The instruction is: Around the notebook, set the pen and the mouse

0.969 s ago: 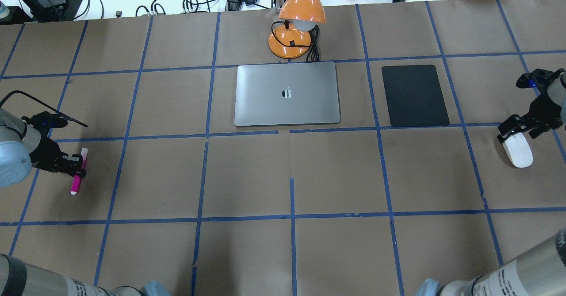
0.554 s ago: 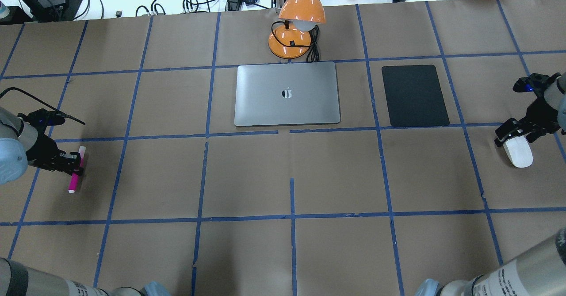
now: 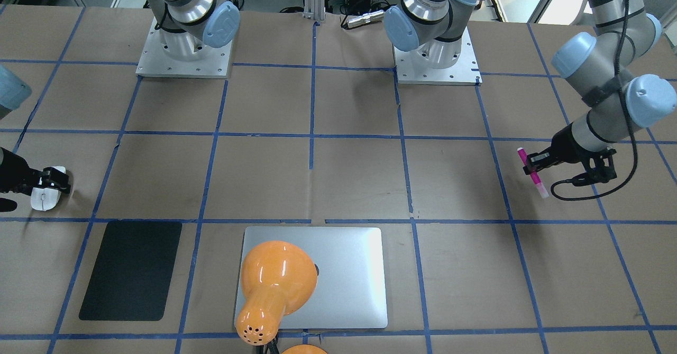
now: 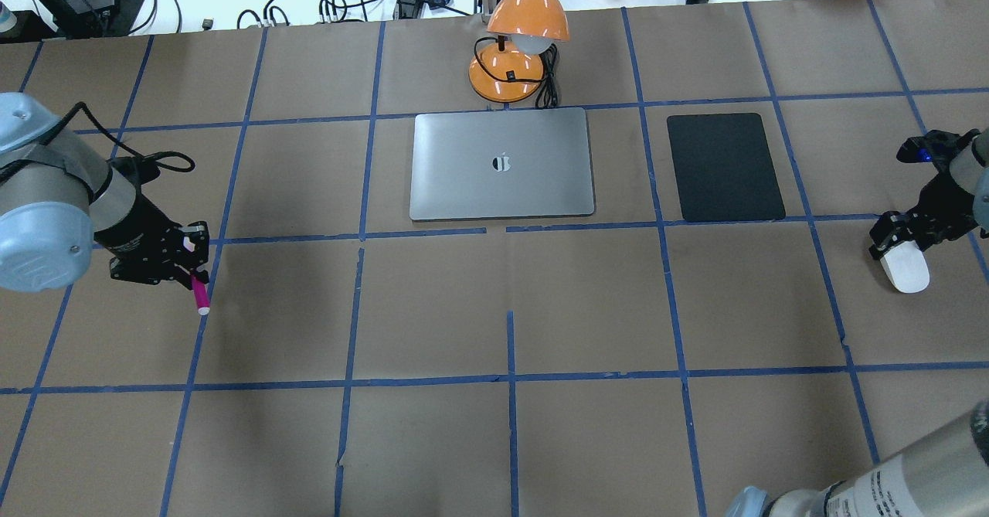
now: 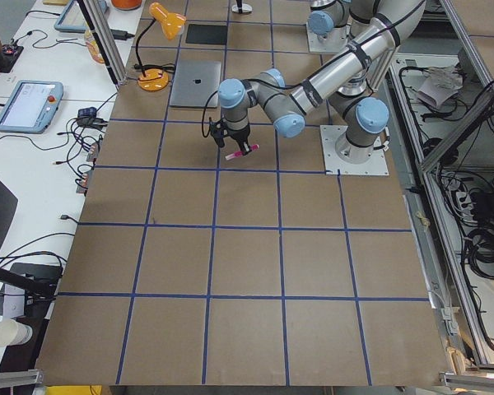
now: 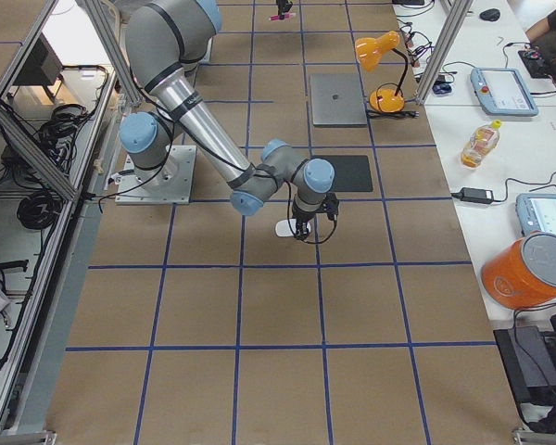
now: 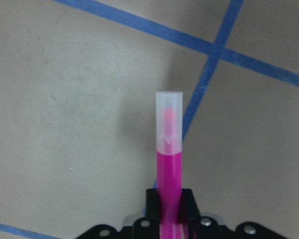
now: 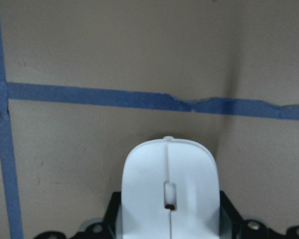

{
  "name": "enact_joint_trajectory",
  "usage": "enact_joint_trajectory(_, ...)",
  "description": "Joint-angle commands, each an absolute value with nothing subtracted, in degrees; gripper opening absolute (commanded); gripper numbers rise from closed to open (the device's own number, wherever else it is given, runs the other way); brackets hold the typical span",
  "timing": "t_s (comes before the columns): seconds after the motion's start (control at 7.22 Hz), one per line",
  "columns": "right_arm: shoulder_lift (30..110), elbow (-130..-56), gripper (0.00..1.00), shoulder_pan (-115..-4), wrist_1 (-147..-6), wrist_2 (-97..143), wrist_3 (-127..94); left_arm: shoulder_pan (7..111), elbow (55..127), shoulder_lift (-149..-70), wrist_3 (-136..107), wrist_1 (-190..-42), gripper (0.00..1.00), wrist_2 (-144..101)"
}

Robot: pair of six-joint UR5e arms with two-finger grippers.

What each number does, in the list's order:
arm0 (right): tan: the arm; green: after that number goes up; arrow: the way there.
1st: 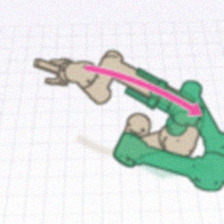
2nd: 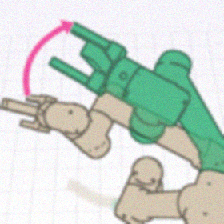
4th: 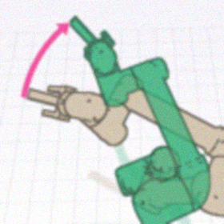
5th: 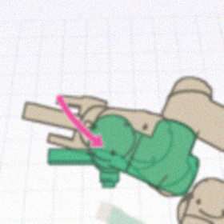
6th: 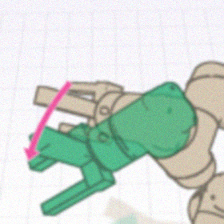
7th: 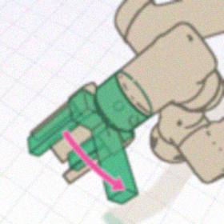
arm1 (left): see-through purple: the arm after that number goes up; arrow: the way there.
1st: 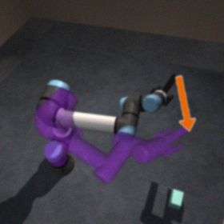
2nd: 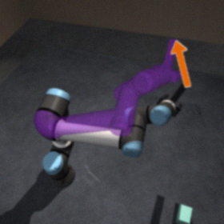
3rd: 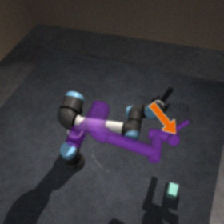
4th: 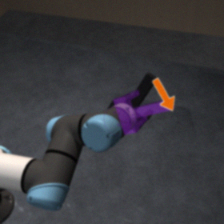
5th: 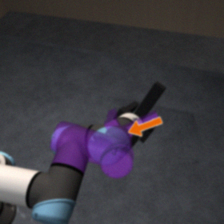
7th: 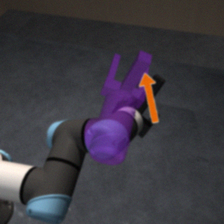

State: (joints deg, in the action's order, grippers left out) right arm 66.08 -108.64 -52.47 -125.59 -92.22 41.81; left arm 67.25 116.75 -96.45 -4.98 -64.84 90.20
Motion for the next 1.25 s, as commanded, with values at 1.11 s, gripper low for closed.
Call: enact_joint_trajectory(1.11,65.22,-96.98,0.36,-70.28,-125.07,-94.39,22.48,116.63,111.88,-111.51,-105.53,-48.63,0.00,89.56)
